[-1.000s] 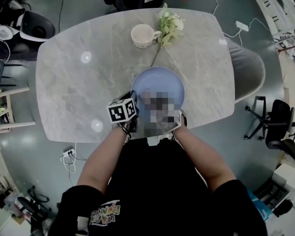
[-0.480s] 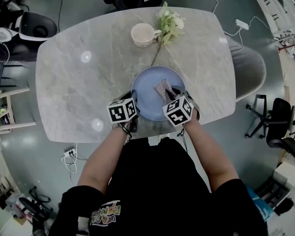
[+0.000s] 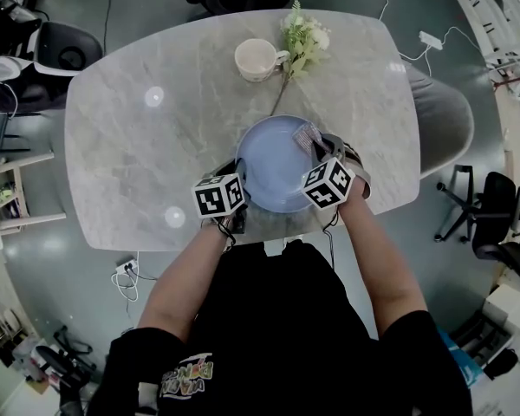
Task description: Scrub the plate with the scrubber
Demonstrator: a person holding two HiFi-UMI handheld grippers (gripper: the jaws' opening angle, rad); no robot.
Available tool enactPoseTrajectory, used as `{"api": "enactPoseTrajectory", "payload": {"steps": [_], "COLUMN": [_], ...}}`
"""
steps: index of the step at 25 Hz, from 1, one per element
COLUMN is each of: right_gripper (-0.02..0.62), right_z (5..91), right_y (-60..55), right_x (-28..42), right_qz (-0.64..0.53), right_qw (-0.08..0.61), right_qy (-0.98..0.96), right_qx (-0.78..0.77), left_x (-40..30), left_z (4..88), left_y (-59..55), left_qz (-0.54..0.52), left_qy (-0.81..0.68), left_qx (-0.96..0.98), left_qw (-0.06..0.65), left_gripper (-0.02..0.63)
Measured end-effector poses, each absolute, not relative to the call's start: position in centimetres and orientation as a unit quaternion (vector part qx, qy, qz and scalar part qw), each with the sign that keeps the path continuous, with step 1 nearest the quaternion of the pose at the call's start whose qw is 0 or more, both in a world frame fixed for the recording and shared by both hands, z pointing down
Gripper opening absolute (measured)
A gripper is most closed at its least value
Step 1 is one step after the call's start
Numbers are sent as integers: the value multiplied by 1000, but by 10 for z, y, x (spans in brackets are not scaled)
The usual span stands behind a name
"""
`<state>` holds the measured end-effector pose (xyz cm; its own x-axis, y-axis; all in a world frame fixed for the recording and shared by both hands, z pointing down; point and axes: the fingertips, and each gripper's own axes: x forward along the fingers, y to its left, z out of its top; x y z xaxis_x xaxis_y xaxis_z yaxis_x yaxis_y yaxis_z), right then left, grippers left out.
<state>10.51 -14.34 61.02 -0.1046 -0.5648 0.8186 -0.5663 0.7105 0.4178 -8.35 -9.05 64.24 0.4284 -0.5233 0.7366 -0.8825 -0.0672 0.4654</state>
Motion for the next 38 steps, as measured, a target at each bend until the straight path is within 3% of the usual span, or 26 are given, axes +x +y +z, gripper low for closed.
{"api": "enactPoseTrajectory", "payload": {"steps": [9, 16, 23, 33, 38], "right_gripper": [77, 76, 75, 74, 74], "right_z": [602, 583, 581, 593, 595], "right_y": [-161, -156, -107, -50, -46], "right_x": [108, 109, 65, 3, 1], "right_qz": [-10, 80, 182, 313, 291], "right_qw": [538, 436, 372, 325, 345], "right_qy": [-738, -761, -800, -813, -819], "right_qx": [408, 474, 434, 368, 355], "left_x": [-83, -84, -83, -84, -85], "left_z": [643, 642, 641, 641, 641], "left_y": [-89, -89, -87, -88, -87], "left_qz": [194, 190, 190, 185, 183], "left_qy": [-496, -502, -509, -517, -523], "left_qx": [706, 704, 700, 696, 691], "left_qw": [467, 466, 463, 463, 464], "left_gripper": [31, 31, 31, 31, 31]}}
